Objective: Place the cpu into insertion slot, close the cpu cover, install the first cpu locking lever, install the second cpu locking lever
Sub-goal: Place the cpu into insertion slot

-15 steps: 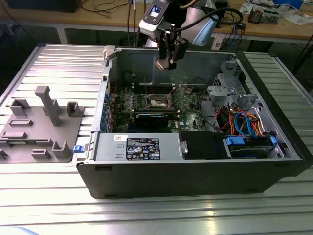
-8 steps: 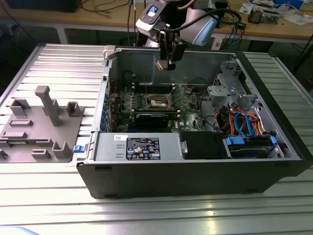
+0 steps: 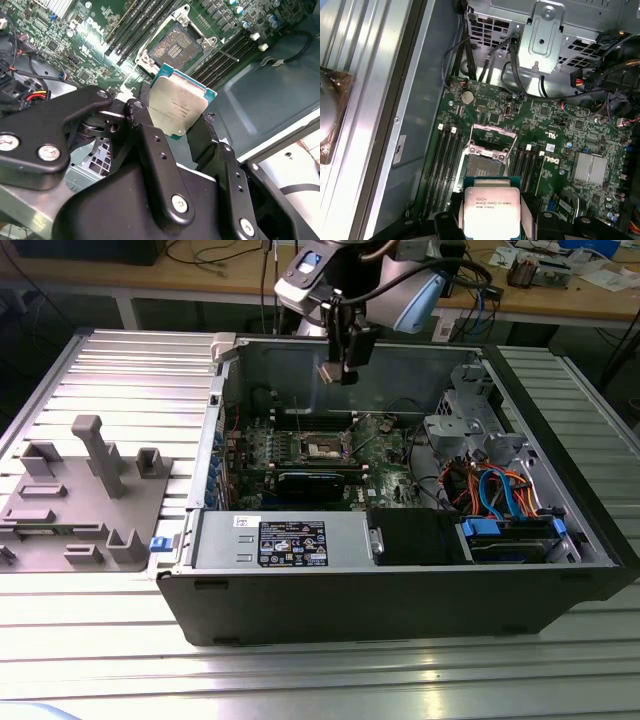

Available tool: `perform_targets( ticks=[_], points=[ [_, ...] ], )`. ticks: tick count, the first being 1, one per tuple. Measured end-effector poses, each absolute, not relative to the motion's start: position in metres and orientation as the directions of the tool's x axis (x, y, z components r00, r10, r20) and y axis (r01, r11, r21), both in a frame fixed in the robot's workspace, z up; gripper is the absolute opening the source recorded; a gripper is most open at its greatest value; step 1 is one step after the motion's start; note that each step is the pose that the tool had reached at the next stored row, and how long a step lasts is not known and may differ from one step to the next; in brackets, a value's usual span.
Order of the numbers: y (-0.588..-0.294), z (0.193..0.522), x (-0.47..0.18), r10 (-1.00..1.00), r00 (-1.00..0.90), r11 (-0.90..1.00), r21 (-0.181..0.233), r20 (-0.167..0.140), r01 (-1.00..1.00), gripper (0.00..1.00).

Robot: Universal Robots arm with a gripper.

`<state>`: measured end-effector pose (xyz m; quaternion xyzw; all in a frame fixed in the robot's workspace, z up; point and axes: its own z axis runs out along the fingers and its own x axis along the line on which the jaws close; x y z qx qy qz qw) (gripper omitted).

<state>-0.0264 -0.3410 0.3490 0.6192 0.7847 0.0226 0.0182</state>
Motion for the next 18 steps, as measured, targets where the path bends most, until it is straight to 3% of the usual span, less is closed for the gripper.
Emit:
perform_targets(
  ticks=[18],
  points=[
    [-0.341,0.3458,-0.0264,0.999,-0.043,0.043,0.058,-0.001,0.997,0.54]
  ],
)
